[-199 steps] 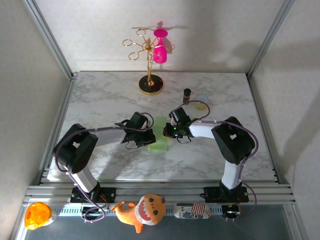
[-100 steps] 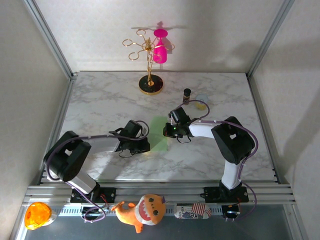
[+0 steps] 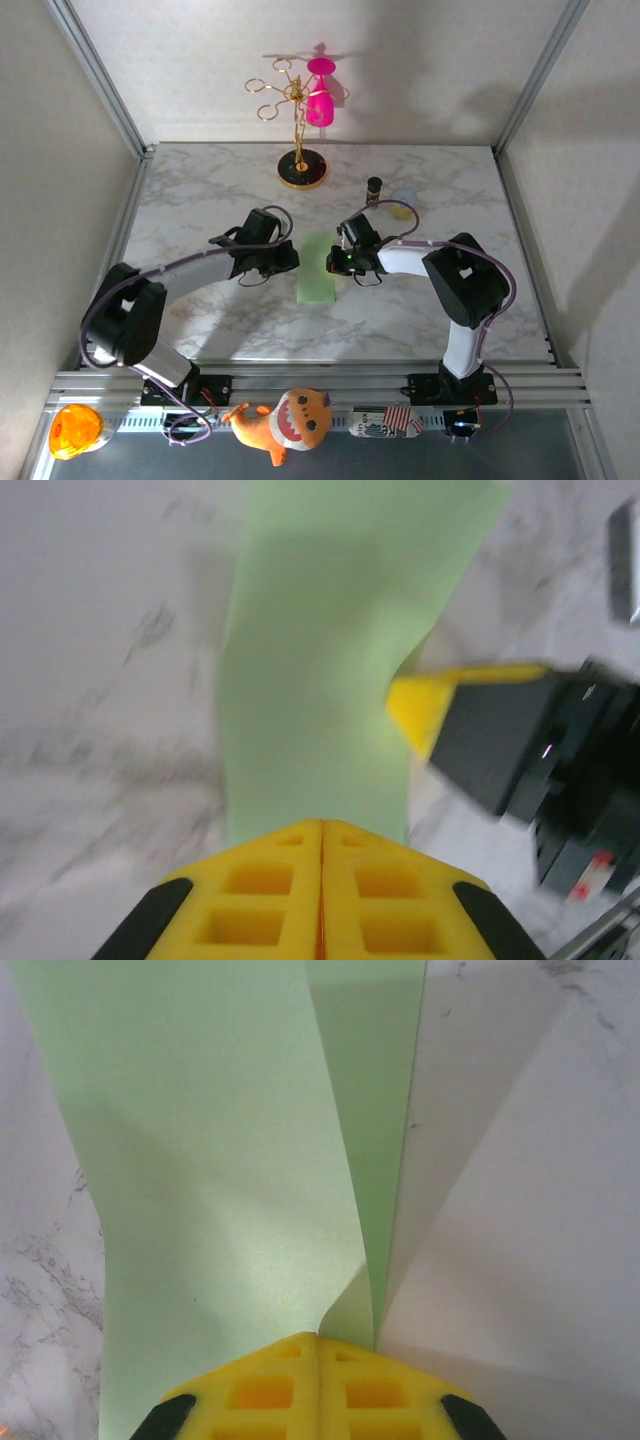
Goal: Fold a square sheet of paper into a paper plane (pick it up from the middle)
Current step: First fold the square sheet of paper in half at the center of the table.
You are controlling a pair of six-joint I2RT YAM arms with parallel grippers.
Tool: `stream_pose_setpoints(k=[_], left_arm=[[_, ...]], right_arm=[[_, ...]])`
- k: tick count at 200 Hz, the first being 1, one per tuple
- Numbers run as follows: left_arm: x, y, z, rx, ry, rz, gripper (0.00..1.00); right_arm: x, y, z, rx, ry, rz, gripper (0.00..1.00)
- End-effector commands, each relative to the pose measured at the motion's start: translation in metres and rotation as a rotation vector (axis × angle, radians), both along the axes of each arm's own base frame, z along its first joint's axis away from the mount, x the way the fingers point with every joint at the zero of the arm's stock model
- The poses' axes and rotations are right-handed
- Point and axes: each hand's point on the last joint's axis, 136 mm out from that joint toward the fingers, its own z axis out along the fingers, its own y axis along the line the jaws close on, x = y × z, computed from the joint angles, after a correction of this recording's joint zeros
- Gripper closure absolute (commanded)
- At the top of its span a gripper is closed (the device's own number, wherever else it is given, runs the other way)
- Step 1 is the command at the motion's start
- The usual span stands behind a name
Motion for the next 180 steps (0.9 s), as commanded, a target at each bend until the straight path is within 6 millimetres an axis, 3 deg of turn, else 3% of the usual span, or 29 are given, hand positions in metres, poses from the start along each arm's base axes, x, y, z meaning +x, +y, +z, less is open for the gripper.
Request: stream_pose_setpoints(k=[1,32,59,76,120,150,180], left_arm=[[0.028,-0.015,-0.008,-0.049,-0.009,0.037,0.93],[0.052,-0.032,-0.024,-0.07,-0.003,0.042,0.93],[0.062,-0.032,-0.044,-0.072,0.025,0.069,0.93],[0.064,-0.02,-0.061,-0.032,0.044,0.101,0.93],[0.056,0.036,-0.095,0.113,0.089,0.197,0.93],[0.061,0.062,-0.081,0.147,0.049,0.216,0.92],[0.077,0.052,-0.037,0.066,-0.063,0.188,0.91]], right_arm=[[-0.092,-0.131,-0.109,-0.596,0.329,-0.043,0.96],[-0.091,-0.13,-0.105,-0.594,0.327,-0.037,0.96],[-0.09,-0.132,-0.104,-0.605,0.327,-0.039,0.96],[-0.092,-0.134,-0.104,-0.614,0.327,-0.04,0.96],[-0.094,-0.143,-0.102,-0.651,0.326,-0.049,0.96],[-0.093,-0.144,-0.102,-0.659,0.323,-0.048,0.96],[-0.092,-0.144,-0.101,-0.661,0.32,-0.049,0.96]])
